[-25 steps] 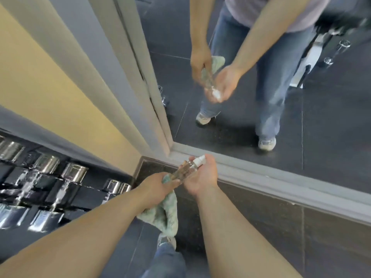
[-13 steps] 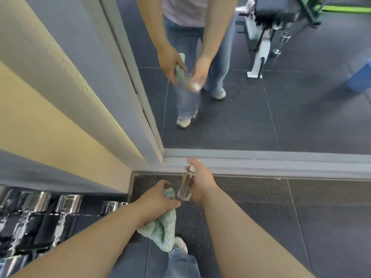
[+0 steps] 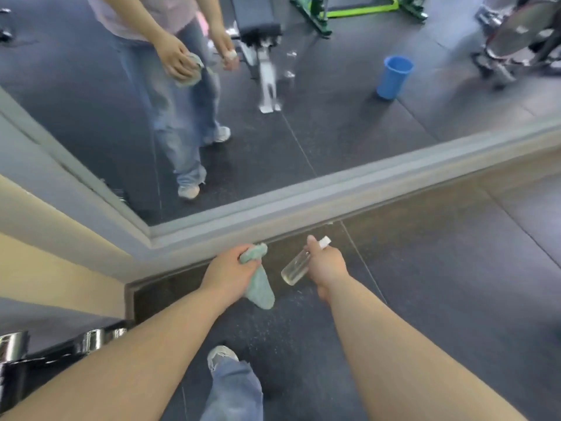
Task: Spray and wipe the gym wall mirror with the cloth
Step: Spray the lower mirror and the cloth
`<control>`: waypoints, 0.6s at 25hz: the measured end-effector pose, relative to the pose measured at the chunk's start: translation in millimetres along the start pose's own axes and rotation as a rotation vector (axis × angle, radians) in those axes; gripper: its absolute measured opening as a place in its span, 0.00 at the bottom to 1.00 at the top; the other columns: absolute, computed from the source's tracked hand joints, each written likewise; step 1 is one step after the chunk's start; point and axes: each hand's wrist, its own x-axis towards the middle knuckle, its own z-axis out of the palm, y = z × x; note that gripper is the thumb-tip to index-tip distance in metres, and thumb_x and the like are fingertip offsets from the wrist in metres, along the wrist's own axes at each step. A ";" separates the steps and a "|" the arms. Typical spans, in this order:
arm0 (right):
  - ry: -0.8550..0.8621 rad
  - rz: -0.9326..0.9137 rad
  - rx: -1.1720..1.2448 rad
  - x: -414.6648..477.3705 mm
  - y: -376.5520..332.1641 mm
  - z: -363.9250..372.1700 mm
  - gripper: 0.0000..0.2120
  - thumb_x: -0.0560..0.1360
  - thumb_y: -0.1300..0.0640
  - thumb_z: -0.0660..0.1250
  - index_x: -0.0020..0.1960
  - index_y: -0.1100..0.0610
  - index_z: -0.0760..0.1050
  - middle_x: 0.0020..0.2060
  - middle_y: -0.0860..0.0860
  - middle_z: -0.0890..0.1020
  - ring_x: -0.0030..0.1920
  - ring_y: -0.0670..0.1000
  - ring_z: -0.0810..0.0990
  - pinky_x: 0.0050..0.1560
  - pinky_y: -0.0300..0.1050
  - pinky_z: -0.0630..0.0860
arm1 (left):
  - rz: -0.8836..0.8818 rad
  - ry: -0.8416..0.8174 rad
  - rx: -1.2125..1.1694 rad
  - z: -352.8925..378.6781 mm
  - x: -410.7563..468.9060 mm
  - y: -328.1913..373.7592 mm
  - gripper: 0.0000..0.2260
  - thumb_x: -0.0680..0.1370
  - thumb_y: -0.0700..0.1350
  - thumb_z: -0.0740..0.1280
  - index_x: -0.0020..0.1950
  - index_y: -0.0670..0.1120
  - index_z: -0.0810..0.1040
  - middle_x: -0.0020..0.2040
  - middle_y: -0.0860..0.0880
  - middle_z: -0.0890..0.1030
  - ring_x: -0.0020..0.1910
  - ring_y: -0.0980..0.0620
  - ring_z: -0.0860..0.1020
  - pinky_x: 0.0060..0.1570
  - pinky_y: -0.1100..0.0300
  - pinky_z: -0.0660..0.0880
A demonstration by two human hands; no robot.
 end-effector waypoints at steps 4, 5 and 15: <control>0.241 0.021 0.099 -25.1 50.3 -171.5 0.20 0.79 0.43 0.61 0.50 0.61 0.74 0.37 0.54 0.77 0.36 0.54 0.77 0.34 0.45 0.67 | 0.154 0.088 0.332 136.4 -43.0 72.5 0.14 0.79 0.53 0.62 0.64 0.61 0.76 0.60 0.50 0.75 0.59 0.45 0.73 0.61 0.53 0.69; 0.287 0.041 0.124 -28.2 61.7 -203.8 0.18 0.79 0.43 0.62 0.47 0.60 0.74 0.35 0.53 0.75 0.34 0.53 0.75 0.32 0.44 0.66 | 0.219 0.128 0.308 160.3 -51.8 88.8 0.16 0.80 0.50 0.63 0.66 0.61 0.75 0.59 0.50 0.72 0.59 0.45 0.71 0.60 0.53 0.68; 0.662 0.164 0.327 11.9 125.0 -433.5 0.11 0.75 0.50 0.69 0.49 0.58 0.80 0.43 0.55 0.81 0.42 0.54 0.77 0.42 0.45 0.72 | 0.436 -0.416 0.352 379.6 -29.7 257.8 0.17 0.79 0.36 0.57 0.66 0.49 0.68 0.61 0.44 0.76 0.52 0.44 0.74 0.45 0.55 0.67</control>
